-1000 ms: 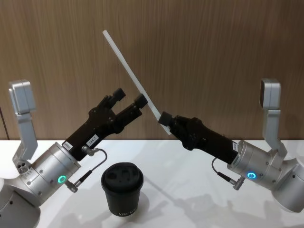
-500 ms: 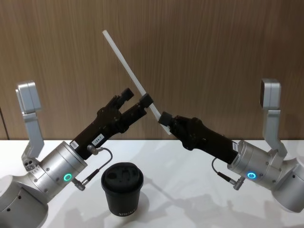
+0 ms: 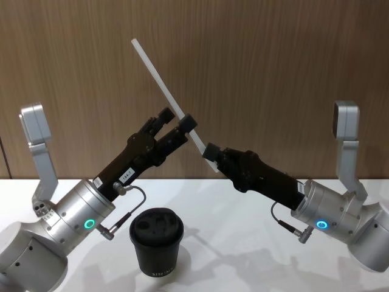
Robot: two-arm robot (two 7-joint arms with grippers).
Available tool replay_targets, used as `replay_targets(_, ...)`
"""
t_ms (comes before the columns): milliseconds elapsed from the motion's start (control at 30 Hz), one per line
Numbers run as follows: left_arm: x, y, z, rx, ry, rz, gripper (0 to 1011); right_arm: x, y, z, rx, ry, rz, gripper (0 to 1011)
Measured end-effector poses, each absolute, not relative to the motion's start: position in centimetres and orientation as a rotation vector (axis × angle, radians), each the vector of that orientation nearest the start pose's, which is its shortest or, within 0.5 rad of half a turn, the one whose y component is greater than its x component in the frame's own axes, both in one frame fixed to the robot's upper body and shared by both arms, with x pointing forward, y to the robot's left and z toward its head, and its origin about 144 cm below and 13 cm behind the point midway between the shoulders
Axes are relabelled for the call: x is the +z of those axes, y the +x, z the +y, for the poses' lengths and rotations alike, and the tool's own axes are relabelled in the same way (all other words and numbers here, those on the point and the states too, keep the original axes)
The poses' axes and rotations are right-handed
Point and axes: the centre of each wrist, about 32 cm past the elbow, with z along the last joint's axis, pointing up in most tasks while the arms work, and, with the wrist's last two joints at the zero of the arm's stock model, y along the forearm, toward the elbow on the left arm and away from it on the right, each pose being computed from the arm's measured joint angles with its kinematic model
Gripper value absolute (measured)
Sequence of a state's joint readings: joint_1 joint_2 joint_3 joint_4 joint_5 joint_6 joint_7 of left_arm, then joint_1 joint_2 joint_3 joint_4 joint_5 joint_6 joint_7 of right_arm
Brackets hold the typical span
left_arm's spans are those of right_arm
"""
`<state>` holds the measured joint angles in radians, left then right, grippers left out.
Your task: Pick up the straw with one hand, pass it to the other hand, and insert it into the cup.
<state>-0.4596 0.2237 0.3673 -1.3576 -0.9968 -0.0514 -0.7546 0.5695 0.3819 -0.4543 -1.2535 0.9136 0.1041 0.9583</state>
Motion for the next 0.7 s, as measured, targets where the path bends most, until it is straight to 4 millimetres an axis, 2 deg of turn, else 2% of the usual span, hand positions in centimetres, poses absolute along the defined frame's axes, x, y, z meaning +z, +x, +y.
replay_targets(700,123.52,57.78,18.72,0.414,-0.698,0.165,1003,123.67,59.18,-24.92,-0.299,0.323,0.173,1)
